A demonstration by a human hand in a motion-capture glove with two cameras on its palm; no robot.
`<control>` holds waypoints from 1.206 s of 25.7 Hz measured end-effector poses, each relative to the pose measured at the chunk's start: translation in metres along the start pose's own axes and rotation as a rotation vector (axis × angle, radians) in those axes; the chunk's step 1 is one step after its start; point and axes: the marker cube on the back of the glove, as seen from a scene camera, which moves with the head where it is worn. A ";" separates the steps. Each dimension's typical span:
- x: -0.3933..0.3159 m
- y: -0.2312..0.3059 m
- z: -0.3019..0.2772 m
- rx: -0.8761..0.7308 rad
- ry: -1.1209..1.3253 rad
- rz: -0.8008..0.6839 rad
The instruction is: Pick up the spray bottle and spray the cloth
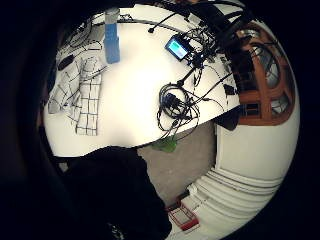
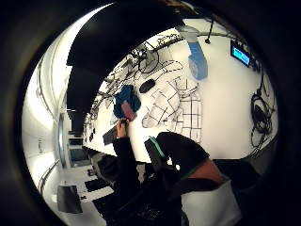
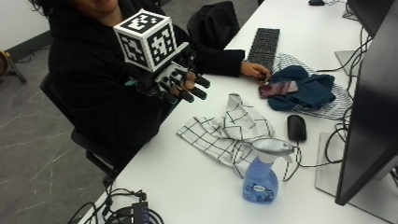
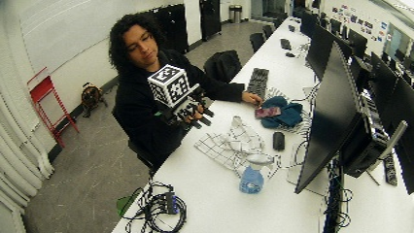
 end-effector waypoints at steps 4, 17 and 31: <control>0.001 -0.005 0.002 -0.031 0.003 0.001; 0.017 -0.049 0.006 -0.019 -0.066 -0.004; 0.059 -0.179 0.050 0.057 -0.460 0.024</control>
